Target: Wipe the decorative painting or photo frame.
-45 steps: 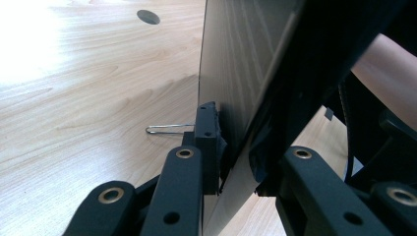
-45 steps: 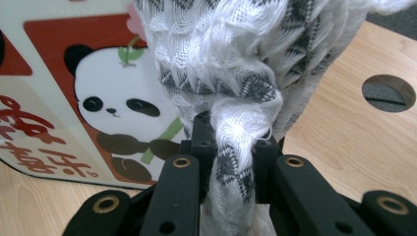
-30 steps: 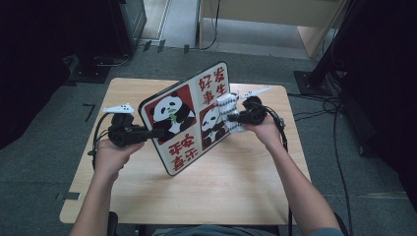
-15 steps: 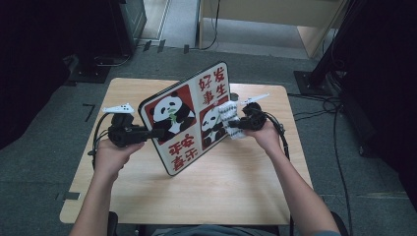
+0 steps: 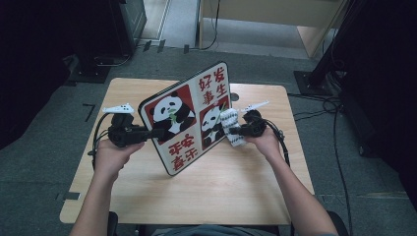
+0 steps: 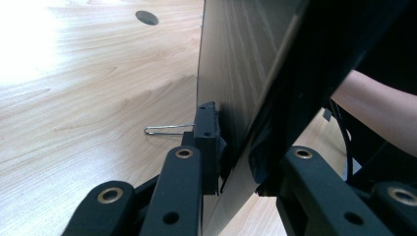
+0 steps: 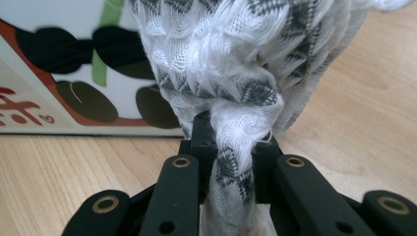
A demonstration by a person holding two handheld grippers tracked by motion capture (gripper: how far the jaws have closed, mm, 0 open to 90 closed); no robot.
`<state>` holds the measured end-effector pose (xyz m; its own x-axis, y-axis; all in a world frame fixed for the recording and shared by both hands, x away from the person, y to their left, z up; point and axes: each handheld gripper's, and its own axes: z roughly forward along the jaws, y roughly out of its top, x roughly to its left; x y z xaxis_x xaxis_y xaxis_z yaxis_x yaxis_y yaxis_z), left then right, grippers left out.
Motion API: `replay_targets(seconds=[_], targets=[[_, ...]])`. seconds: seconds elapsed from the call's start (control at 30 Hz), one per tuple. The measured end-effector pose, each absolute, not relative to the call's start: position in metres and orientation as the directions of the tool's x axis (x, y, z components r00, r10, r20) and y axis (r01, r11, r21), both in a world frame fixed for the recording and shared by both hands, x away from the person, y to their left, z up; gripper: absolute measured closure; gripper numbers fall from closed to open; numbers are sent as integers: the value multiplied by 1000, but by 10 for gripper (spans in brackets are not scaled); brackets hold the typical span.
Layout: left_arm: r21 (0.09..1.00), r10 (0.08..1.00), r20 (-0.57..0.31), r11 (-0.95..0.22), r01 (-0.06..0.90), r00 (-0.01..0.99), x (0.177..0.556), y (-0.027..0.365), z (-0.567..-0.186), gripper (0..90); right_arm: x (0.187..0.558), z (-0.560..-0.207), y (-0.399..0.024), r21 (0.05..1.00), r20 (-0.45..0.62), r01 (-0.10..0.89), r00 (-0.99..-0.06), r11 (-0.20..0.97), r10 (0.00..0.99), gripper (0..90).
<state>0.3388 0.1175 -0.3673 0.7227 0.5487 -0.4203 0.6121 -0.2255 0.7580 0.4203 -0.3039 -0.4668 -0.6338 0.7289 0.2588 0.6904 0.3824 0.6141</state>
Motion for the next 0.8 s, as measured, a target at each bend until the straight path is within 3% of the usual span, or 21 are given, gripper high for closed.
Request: replay_targets(seconds=[0.37,0.8], targets=[[762,554,-412,-226,607,723,337,116,-367,778,417,-465,-311,605,284,708,-618,363,733,793],[763,558,-408,-227,606,723,336,116,-366,774,408,-431,-312,648,257,677,-625,348,737,799]])
